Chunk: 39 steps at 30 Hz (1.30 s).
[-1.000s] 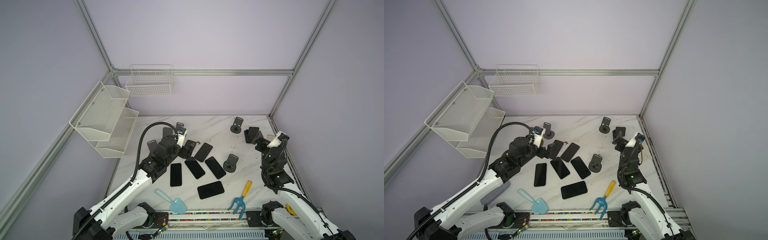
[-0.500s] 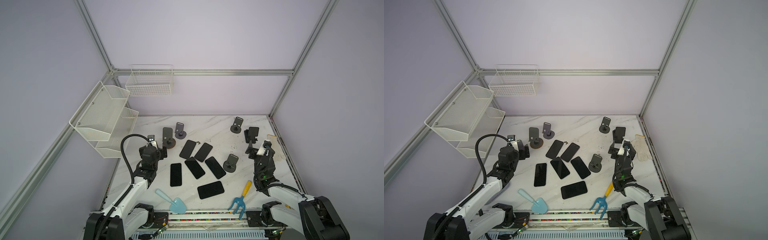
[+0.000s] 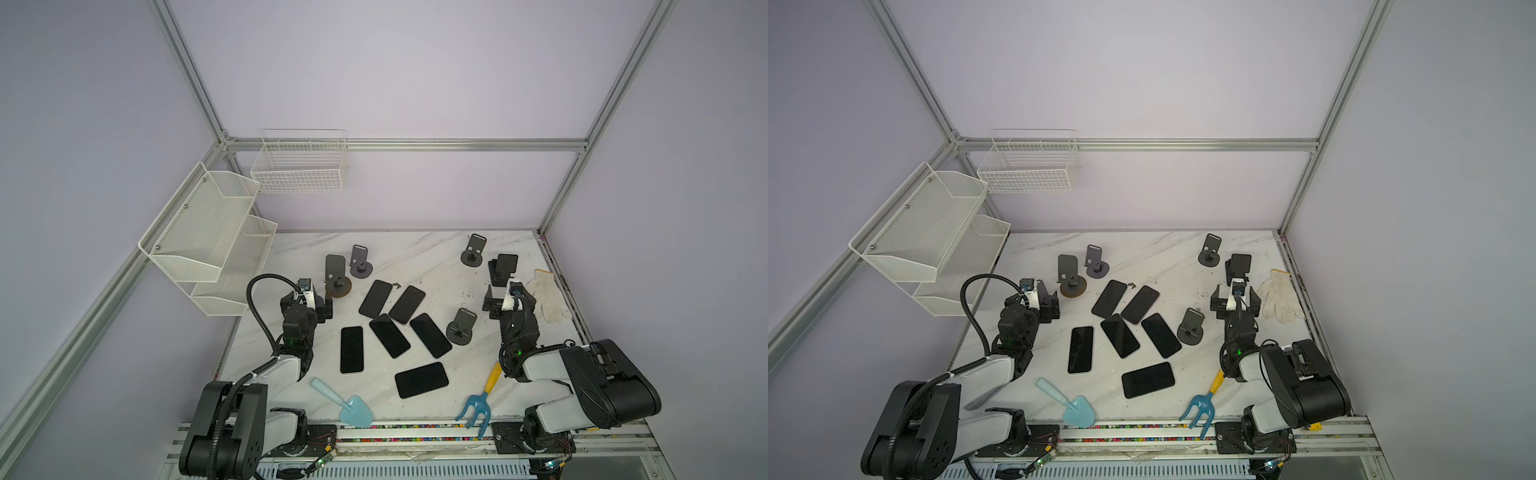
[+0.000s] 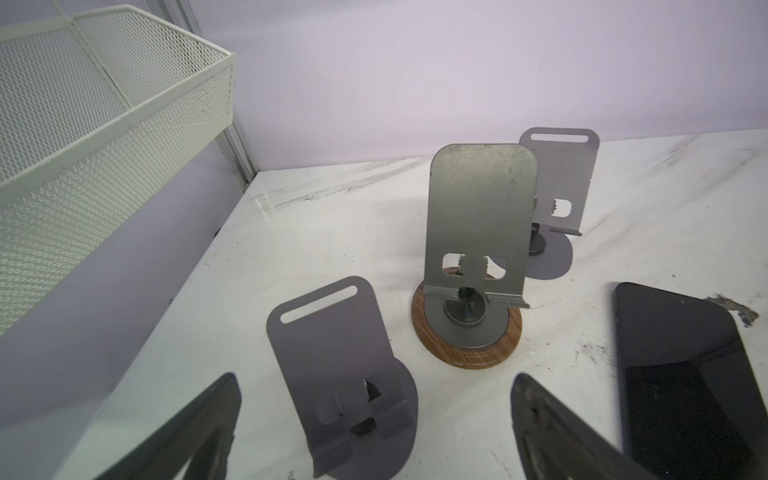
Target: Remove the phone from the phone stand
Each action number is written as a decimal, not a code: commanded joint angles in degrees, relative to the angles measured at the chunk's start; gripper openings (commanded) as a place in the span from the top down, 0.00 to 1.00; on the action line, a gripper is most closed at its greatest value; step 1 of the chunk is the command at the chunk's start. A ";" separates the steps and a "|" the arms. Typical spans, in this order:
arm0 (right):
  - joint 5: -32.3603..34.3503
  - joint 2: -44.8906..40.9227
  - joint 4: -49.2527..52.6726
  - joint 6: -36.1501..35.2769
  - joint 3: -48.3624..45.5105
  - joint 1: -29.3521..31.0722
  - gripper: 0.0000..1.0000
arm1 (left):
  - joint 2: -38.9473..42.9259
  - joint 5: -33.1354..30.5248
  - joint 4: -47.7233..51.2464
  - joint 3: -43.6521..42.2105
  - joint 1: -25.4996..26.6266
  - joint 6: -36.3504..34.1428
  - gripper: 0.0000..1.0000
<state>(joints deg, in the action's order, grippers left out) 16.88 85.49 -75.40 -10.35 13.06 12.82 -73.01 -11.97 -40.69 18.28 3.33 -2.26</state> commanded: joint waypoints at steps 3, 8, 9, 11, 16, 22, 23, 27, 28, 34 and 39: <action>-7.04 4.14 -6.48 2.60 4.31 -3.40 0.03 | -8.44 2.42 -18.16 -2.78 -1.93 1.30 0.00; -10.08 17.29 -18.32 5.68 5.51 -6.46 0.03 | -18.01 2.80 -25.89 -2.05 -2.54 1.08 0.00; -9.88 18.86 -21.06 5.72 5.55 -6.60 0.03 | -17.78 3.25 -25.31 -1.99 -2.56 0.86 0.00; -10.07 15.78 -11.63 5.99 7.75 -6.72 0.03 | -16.39 4.85 -18.63 0.31 -2.62 1.04 0.00; -6.55 16.90 -2.04 7.67 13.38 -7.19 0.03 | -16.72 5.91 -15.03 2.43 -3.14 1.02 0.00; -5.37 16.68 -1.45 7.80 13.60 -7.19 0.03 | -16.98 5.00 -14.75 2.67 -3.15 0.94 0.00; -5.37 16.64 -1.44 7.81 13.49 -7.21 0.03 | -17.01 4.72 -14.69 2.79 -3.15 1.04 0.01; -5.34 16.67 -1.60 7.85 13.57 -7.24 0.03 | -16.99 4.57 -14.47 2.84 -3.09 1.21 0.00; -5.37 16.64 -1.51 7.80 13.56 -7.19 0.03 | -16.99 4.57 -14.50 2.88 -3.11 1.21 0.01; -5.36 16.72 -1.42 7.82 13.62 -7.20 0.03 | -16.99 4.51 -14.51 2.90 -3.15 1.21 0.00; -5.36 16.72 -1.33 7.80 13.65 -7.19 0.03 | -16.90 4.50 -14.45 2.90 -3.10 1.21 0.00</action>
<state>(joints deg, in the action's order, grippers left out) 10.94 102.83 -76.77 -2.98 26.76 5.78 -90.65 -7.25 -53.43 17.67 0.71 -1.52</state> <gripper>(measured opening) 0.975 0.995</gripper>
